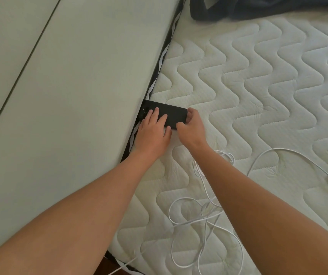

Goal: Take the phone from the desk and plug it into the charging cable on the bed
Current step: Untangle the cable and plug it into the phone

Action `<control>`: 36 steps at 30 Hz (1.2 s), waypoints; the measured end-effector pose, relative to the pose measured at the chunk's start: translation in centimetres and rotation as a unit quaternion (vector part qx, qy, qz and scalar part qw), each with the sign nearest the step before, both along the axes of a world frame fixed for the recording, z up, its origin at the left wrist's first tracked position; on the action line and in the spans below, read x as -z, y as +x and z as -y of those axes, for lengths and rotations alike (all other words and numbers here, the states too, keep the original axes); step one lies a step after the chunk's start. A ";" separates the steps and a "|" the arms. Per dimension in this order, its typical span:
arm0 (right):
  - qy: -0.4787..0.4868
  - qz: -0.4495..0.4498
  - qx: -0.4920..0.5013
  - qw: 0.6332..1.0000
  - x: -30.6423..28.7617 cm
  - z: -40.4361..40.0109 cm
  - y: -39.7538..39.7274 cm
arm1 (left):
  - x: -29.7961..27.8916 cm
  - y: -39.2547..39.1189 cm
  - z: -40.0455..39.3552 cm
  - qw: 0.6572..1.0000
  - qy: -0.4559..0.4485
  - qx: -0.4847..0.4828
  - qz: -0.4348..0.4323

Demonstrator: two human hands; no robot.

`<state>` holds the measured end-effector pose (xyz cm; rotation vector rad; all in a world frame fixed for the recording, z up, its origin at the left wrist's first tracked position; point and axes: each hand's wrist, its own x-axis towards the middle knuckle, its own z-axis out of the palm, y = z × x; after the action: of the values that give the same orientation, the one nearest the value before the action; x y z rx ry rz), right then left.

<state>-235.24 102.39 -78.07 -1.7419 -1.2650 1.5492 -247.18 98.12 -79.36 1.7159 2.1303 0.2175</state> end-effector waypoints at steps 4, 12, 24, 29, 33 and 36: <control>-0.009 -0.022 0.001 1.000 -0.1 -0.1 1.1 | -0.2 0.6 0.2 1.000 -0.004 -0.010 0.027; 0.001 -0.047 0.050 0.998 -1.2 1.1 3.8 | -1.1 3.9 -0.4 0.983 0.029 -0.109 0.146; 0.019 -0.043 0.127 0.991 -3.7 1.1 14.9 | -3.2 15.0 -2.2 0.964 0.049 -0.124 0.229; 0.022 -0.035 0.167 0.985 -4.0 2.3 21.9 | -4.3 21.2 -2.2 0.959 0.033 -0.115 0.257; 0.022 -0.040 0.205 0.978 -4.2 3.3 27.1 | -5.1 26.4 -1.7 0.958 0.027 -0.090 0.273; 0.021 -0.044 0.233 0.971 -4.2 4.4 31.1 | -5.3 30.2 -1.2 0.958 0.015 -0.064 0.280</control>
<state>-204.10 97.98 -73.91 -1.7625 -0.7639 1.2960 -216.94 99.29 -74.09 1.3222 1.8109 0.6862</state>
